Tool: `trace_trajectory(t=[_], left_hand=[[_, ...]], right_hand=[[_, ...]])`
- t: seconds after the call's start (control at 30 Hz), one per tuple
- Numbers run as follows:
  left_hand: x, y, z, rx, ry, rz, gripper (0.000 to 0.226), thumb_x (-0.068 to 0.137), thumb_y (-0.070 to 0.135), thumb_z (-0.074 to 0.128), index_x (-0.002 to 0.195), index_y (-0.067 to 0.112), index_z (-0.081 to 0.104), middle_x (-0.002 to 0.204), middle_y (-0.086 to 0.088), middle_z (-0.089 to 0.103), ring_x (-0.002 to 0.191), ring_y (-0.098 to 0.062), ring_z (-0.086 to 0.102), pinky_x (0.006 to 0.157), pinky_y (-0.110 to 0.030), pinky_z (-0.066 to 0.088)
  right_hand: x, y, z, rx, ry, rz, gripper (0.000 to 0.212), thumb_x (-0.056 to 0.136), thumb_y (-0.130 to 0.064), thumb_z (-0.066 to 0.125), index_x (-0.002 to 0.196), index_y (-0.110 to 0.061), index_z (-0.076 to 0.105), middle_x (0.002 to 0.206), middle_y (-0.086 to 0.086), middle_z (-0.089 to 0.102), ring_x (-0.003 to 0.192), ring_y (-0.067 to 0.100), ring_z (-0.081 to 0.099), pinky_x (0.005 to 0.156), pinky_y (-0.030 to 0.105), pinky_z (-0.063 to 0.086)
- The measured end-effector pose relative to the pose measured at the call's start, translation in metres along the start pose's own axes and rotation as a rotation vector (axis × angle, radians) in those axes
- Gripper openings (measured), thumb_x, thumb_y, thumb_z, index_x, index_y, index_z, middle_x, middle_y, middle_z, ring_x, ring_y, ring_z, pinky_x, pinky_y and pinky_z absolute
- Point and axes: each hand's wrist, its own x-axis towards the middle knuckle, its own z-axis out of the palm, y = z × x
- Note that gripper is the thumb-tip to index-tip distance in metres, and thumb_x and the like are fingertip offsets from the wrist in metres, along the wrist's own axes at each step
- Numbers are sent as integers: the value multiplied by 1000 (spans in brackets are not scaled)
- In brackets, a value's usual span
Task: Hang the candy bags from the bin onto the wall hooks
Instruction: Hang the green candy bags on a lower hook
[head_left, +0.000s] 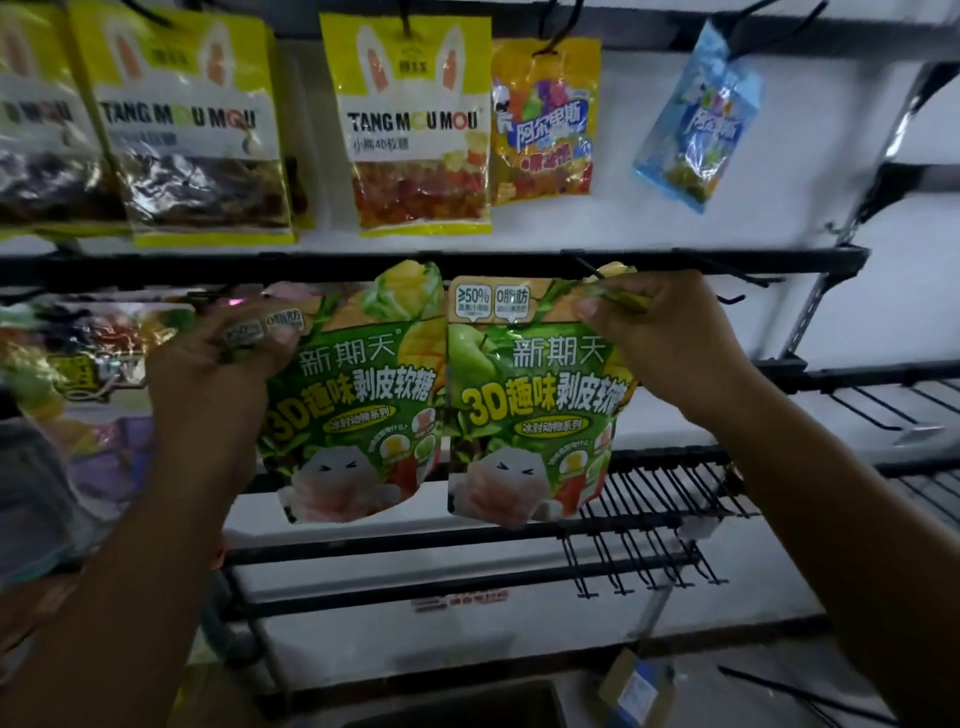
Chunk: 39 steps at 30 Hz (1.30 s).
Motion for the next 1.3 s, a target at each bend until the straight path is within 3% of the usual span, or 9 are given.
trace_trajectory(t=[0.1, 0.3, 0.47, 0.57, 0.8, 1.0, 1.07, 1.17, 1.3], left_hand=[[-10, -1, 10, 23, -29, 11, 23, 89, 8, 68, 92, 30, 69, 92, 8, 70, 96, -23, 66, 85, -37, 53], [-22, 4, 25, 3, -5, -10, 28, 87, 3, 69, 81, 30, 68, 65, 27, 69, 65, 10, 63, 64, -18, 52], [-27, 8, 35, -1, -42, 22, 38, 87, 0, 67, 69, 34, 72, 62, 28, 67, 61, 12, 63, 55, -8, 49], [-29, 8, 37, 15, -48, 60, 33, 87, 0, 67, 81, 32, 67, 62, 29, 67, 61, 12, 63, 55, -6, 48], [-33, 17, 43, 71, -84, 116, 59, 85, 2, 70, 67, 58, 69, 65, 31, 67, 66, 12, 63, 58, -4, 47], [-36, 13, 43, 60, -67, 133, 51, 84, 1, 70, 68, 49, 73, 66, 30, 68, 67, 13, 63, 58, -3, 46], [-36, 10, 42, 69, -68, 120, 39, 84, 1, 71, 75, 39, 72, 68, 30, 68, 68, 13, 63, 59, -3, 46], [-36, 8, 42, 96, -70, 123, 39, 84, 4, 72, 75, 43, 72, 71, 30, 69, 69, 12, 64, 60, -4, 47], [-38, 7, 44, 94, -64, 113, 30, 84, 5, 72, 83, 36, 69, 71, 27, 70, 68, 10, 64, 59, -7, 49]], right_hand=[[-1, 17, -4, -4, -10, 37, 8, 90, -34, 68, 83, -34, 73, 78, 8, 75, 64, 30, 66, 56, 37, 52], [7, 56, -5, -10, -73, 129, 21, 95, -36, 60, 85, -23, 73, 80, 13, 73, 76, 36, 69, 67, 45, 57], [22, 75, -6, 27, -51, 159, 23, 96, -36, 59, 89, -19, 74, 79, 6, 74, 77, 31, 70, 68, 40, 57], [36, 79, -6, 37, -45, 187, 26, 95, -37, 60, 90, -16, 75, 82, 6, 74, 77, 26, 70, 67, 36, 54], [57, 84, -6, 16, -57, 192, 23, 94, -39, 61, 79, -26, 72, 81, 7, 73, 75, 30, 69, 63, 33, 51], [59, 89, -6, 36, -77, 161, 28, 95, -39, 60, 75, -23, 73, 83, 14, 73, 81, 38, 68, 63, 31, 46], [59, 90, -6, 47, -83, 152, 28, 95, -38, 60, 74, -23, 72, 81, 11, 73, 75, 34, 68, 62, 29, 46], [59, 89, -7, 60, -89, 133, 25, 96, -36, 60, 76, -25, 71, 79, 7, 73, 70, 24, 64, 60, 26, 44], [63, 89, -7, 70, -107, 99, 22, 94, -34, 63, 83, -21, 76, 83, 16, 73, 69, 35, 63, 62, 30, 44]])
